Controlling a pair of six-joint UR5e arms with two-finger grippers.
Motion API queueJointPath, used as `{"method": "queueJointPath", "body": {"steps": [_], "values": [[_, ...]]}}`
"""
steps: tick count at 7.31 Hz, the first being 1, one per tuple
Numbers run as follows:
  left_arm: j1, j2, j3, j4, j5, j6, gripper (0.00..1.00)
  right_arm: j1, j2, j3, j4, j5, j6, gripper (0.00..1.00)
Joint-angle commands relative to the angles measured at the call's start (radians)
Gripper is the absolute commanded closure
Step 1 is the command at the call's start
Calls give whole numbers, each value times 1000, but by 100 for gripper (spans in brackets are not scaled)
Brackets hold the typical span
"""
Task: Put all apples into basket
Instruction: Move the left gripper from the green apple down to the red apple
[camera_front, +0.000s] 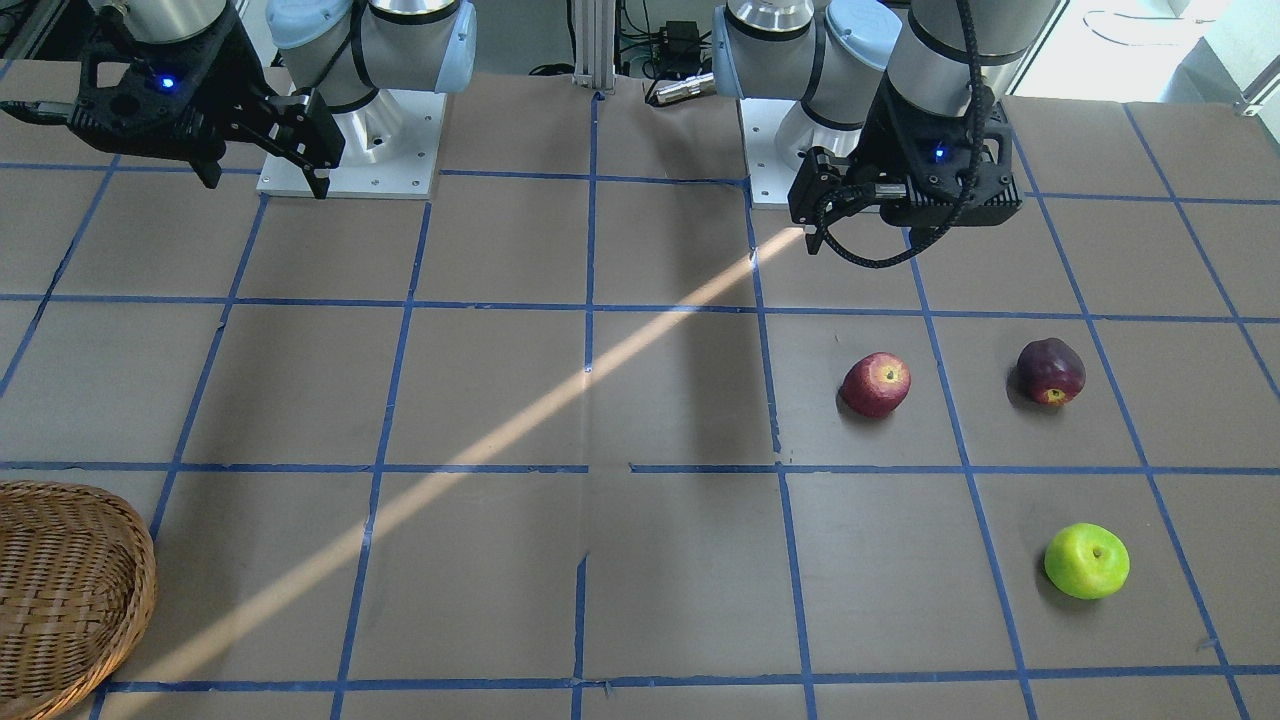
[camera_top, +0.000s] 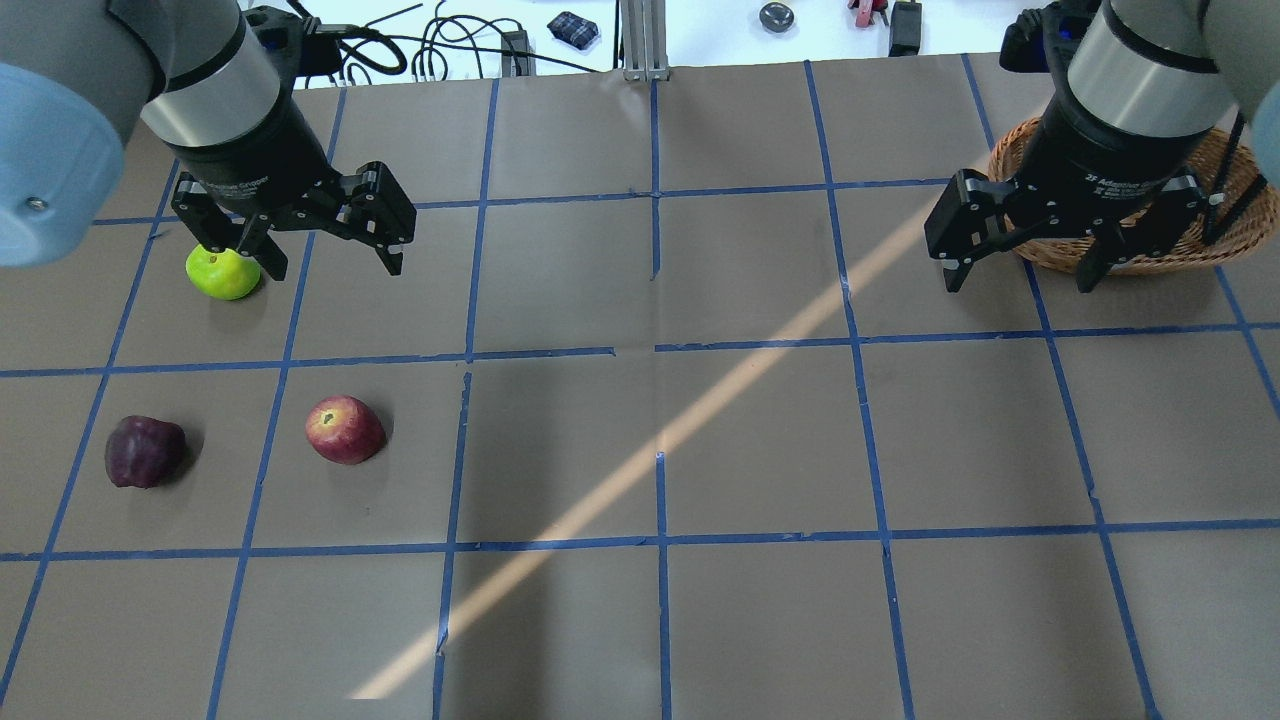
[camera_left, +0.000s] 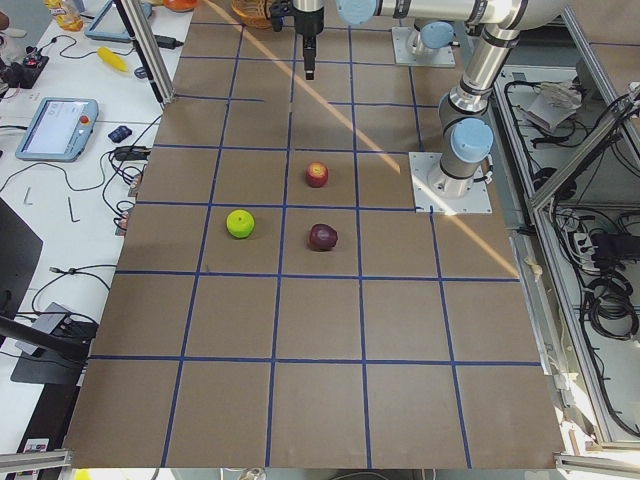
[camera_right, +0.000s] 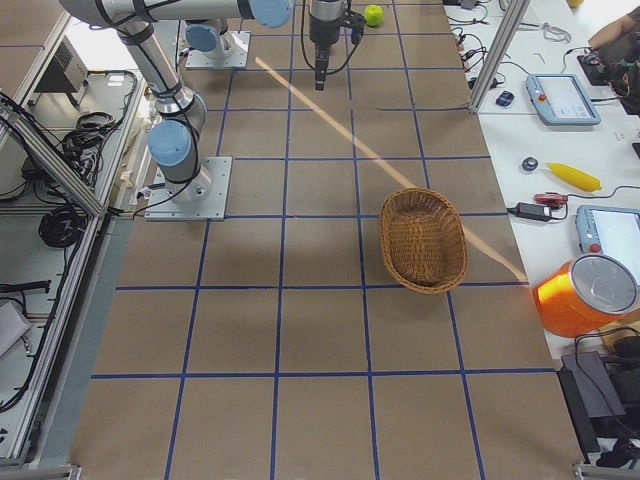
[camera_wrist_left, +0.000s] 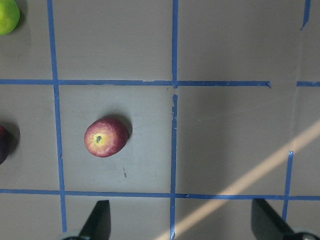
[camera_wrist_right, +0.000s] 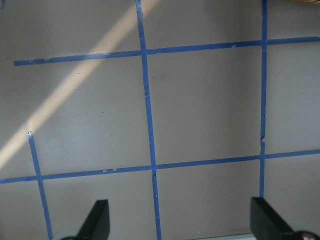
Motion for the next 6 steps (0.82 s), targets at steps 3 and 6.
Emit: {"method": "queueJointPath", "body": {"steps": [3, 6], "values": [[9, -5, 0, 0, 9, 1, 0, 0, 0, 0, 2, -2, 0, 0], [136, -49, -116, 128, 66, 171, 0, 0, -2, 2, 2, -2, 0, 0]]}}
